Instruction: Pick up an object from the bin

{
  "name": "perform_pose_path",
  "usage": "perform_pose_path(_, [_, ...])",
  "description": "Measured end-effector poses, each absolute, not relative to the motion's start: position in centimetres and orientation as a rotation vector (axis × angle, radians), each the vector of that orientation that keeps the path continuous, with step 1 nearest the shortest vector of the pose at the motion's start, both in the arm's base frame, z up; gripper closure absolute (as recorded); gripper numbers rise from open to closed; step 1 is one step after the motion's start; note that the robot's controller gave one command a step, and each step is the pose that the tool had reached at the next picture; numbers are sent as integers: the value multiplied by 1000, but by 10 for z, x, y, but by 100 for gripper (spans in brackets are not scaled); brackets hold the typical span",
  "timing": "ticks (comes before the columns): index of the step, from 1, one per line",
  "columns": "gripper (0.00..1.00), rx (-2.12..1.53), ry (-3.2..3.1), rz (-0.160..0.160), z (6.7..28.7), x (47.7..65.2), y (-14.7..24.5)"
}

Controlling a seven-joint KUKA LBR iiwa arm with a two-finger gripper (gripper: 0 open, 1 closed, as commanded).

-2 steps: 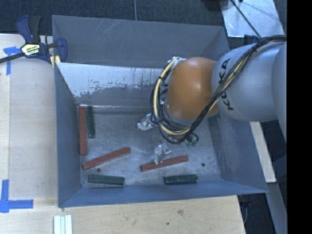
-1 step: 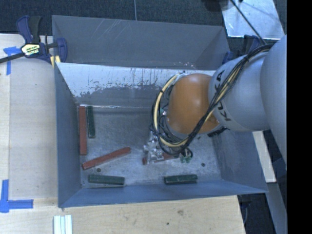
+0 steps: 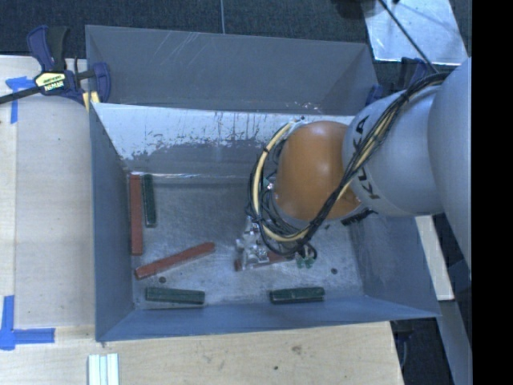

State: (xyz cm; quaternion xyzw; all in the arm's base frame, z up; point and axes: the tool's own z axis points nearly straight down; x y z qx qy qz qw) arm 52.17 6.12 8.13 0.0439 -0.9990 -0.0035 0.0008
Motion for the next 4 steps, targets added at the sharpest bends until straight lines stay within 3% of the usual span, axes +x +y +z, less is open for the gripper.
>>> perform_pose_path(1, [100,180,-3149,0,261,517,48])
perform_pose_path(2, [100,179,-3140,0,256,516,48])
perform_pose_path(3, [0,153,-3137,-1,159,527,58])
perform_pose_path(4, [0,152,-3141,-1,161,528,58])
